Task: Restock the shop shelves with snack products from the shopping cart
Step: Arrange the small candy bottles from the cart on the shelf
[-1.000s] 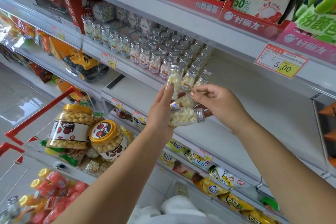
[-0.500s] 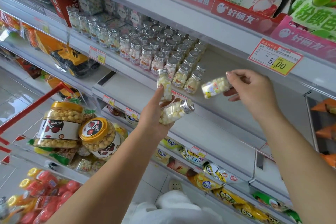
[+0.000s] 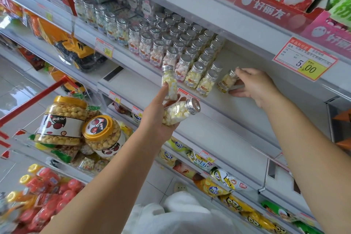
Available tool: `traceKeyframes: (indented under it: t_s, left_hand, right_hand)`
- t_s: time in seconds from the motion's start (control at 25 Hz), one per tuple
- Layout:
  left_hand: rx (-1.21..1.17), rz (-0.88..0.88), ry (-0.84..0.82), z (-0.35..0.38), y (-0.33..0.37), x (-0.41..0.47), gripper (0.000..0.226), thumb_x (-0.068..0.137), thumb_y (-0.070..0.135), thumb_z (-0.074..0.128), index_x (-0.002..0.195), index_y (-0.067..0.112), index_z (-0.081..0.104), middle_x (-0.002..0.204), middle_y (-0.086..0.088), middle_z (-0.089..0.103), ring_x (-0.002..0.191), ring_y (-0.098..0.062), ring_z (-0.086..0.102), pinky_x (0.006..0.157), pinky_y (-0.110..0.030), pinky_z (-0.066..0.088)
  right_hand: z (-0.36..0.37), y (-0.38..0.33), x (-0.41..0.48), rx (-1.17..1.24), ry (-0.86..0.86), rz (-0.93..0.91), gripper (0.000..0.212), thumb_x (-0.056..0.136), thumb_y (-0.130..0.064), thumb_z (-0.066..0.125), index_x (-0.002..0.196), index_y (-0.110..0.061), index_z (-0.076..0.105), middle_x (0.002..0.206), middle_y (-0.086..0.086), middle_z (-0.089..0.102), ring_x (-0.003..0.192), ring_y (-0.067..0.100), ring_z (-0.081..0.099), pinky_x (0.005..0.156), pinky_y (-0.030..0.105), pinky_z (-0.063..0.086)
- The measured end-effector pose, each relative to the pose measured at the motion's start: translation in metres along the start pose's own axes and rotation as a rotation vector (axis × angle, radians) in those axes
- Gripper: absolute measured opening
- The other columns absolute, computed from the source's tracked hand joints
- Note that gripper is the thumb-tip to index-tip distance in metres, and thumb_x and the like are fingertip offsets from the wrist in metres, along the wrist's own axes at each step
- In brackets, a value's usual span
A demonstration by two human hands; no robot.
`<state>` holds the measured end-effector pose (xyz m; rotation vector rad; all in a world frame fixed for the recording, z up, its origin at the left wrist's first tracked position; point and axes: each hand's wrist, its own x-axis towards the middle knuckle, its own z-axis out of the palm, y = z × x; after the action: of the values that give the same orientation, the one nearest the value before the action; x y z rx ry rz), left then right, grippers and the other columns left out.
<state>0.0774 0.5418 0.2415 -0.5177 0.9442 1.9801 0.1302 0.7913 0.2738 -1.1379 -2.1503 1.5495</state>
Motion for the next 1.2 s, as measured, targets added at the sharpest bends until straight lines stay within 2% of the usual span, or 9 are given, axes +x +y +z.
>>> traceKeyframes:
  t_s: [0.12,0.32,0.64,0.76,0.84,0.88,0.96,1.08,1.2]
  left_hand:
    - [0.001,0.003,-0.007,-0.002,0.003,-0.001,0.042,0.088,0.041,0.071,0.108,0.004,0.066,0.092,-0.008,0.073,0.067,-0.019,0.073,0.054,-0.029,0.057]
    - [0.025,-0.015,-0.039,-0.006,0.000,0.000,0.049,0.087,0.040,0.072,0.120,0.005,0.066,0.096,-0.008,0.075,0.070,-0.020,0.074,0.056,-0.029,0.058]
    - [0.016,-0.018,-0.016,-0.007,-0.002,0.001,0.041,0.087,0.035,0.073,0.115,0.006,0.066,0.102,-0.010,0.074,0.071,-0.020,0.074,0.055,-0.030,0.058]
    - [0.029,-0.010,-0.005,-0.002,-0.003,0.001,0.037,0.087,0.034,0.074,0.111,0.008,0.068,0.100,-0.010,0.075,0.071,-0.021,0.074,0.060,-0.032,0.059]
    - [0.029,0.001,0.020,0.001,-0.004,0.001,0.041,0.086,0.036,0.075,0.114,0.007,0.067,0.105,-0.010,0.075,0.073,-0.021,0.074,0.067,-0.034,0.061]
    - [0.025,0.013,0.034,0.003,-0.004,0.001,0.044,0.086,0.037,0.075,0.117,0.007,0.066,0.110,-0.010,0.074,0.072,-0.020,0.074,0.067,-0.034,0.061]
    - [-0.001,0.062,0.049,0.008,-0.005,0.000,0.046,0.087,0.038,0.074,0.124,0.012,0.064,0.115,-0.008,0.072,0.068,-0.018,0.074,0.064,-0.032,0.062]
    - [-0.013,0.119,0.077,0.015,-0.011,0.001,0.049,0.087,0.040,0.075,0.129,0.018,0.064,0.115,-0.004,0.070,0.070,-0.016,0.073,0.061,-0.030,0.060]
    - [-0.031,0.126,0.042,0.016,-0.015,0.000,0.051,0.086,0.040,0.075,0.131,0.019,0.063,0.120,-0.004,0.069,0.079,-0.018,0.075,0.064,-0.030,0.059]
  right_hand:
    - [0.005,-0.004,0.009,0.127,-0.044,0.052,0.021,0.100,-0.026,0.053,0.086,-0.011,0.058,0.085,0.014,0.060,0.070,0.027,0.065,0.060,0.034,0.061]
    - [0.018,-0.026,0.022,0.067,-0.078,0.060,0.024,0.100,-0.030,0.051,0.081,-0.018,0.059,0.061,0.003,0.067,0.050,0.018,0.066,0.057,0.030,0.058]
    - [0.034,-0.028,0.029,0.023,-0.079,0.034,0.024,0.101,-0.038,0.049,0.090,-0.022,0.062,0.078,0.003,0.064,0.056,0.015,0.062,0.057,0.030,0.056]
    - [0.026,-0.021,0.024,-0.050,0.147,-0.059,0.024,0.097,-0.042,0.048,0.084,-0.025,0.058,0.091,0.006,0.062,0.065,0.022,0.063,0.067,0.040,0.060]
    - [0.022,-0.018,-0.004,-0.104,0.352,-0.247,0.022,0.096,-0.038,0.047,0.078,-0.029,0.055,0.081,-0.004,0.061,0.064,0.019,0.061,0.068,0.041,0.058]
    - [0.023,-0.016,-0.028,-0.090,0.356,-0.329,0.021,0.097,-0.036,0.048,0.079,-0.030,0.056,0.074,-0.008,0.060,0.059,0.015,0.059,0.062,0.036,0.054]
    - [0.031,-0.013,-0.078,-0.050,0.131,-0.411,0.017,0.099,-0.040,0.051,0.089,-0.030,0.061,0.071,-0.009,0.061,0.054,0.010,0.060,0.050,0.028,0.050]
    - [0.048,-0.008,-0.125,-0.050,-0.285,-0.305,0.025,0.089,-0.047,0.058,0.106,-0.030,0.064,0.090,-0.007,0.067,0.067,0.021,0.071,0.053,0.033,0.056]
    - [0.053,-0.003,-0.126,0.029,-0.291,-0.295,0.016,0.093,-0.018,0.063,0.106,-0.026,0.064,0.084,-0.005,0.069,0.072,0.025,0.072,0.060,0.034,0.058]
